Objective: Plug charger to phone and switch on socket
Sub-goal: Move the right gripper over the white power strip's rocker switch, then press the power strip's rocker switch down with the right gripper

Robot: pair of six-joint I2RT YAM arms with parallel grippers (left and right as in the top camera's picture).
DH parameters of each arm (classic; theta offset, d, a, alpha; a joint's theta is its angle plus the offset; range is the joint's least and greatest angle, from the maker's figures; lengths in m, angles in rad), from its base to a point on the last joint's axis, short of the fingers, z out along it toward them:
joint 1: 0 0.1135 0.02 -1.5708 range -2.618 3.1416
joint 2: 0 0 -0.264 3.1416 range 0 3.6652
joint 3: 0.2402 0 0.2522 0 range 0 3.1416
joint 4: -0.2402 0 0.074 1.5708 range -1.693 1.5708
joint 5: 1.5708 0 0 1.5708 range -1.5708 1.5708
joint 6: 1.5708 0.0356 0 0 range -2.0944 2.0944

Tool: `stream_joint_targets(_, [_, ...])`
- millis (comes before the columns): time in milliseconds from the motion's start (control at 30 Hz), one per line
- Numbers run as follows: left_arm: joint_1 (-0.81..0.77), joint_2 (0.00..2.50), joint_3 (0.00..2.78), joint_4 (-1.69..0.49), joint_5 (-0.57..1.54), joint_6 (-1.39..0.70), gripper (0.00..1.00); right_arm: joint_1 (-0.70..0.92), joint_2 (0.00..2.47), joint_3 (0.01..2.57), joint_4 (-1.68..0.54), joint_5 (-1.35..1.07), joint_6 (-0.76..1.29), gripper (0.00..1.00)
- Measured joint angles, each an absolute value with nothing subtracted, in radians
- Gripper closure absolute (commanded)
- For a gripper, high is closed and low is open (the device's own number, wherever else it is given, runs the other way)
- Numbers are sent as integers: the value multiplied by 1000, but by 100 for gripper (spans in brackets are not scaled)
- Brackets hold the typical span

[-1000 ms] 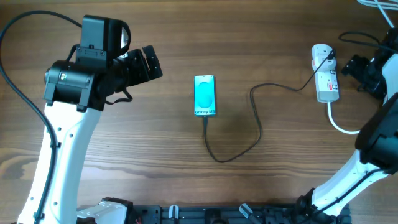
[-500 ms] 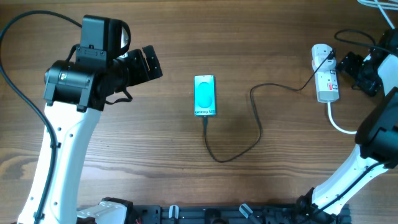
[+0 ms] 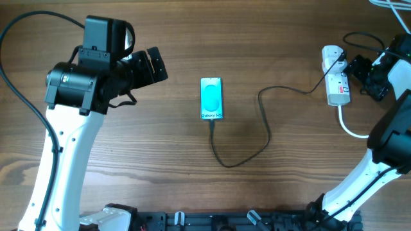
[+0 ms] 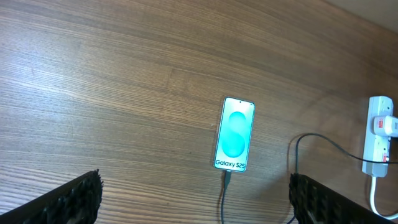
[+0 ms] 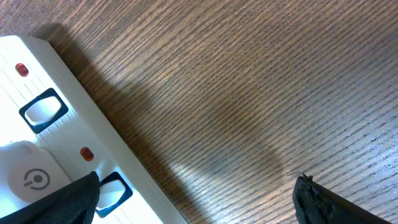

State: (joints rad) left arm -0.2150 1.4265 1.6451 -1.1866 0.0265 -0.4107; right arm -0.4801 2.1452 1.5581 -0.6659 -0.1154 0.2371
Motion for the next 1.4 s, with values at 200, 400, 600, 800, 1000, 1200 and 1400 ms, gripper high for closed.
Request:
stream_joint_targets(200, [-215,1427,1645,-1187,27,-411,0,-480,2145,1558,-668,-116,237,0])
stream_joint_targets(400, [-215,1427,1645,-1187,27,-411,0,-483,2145,1558,-677,-120,237,0])
stream_joint_targets(600, [-215,1427,1645,-1187,27,-411,0,-487,2145,1558,-686,-124,237,0])
stream_joint_targets(800, [-215,1427,1645,-1187,27,-411,0,-490,2145,1558,-693,-157,237,0])
stream_joint_targets(1000, [-215,1427,1645,-1187,27,-411,0,-490,2145,1558,-709,-166,237,0])
stream_joint_targets(1200, [-215,1427,1645,-1187,27,-411,0,-490,2145,1558,-713,-168,237,0])
stream_joint_targets(1400, [-215,1427,1645,-1187,27,-411,0,-490,2145,1558,-706,-156,272,0])
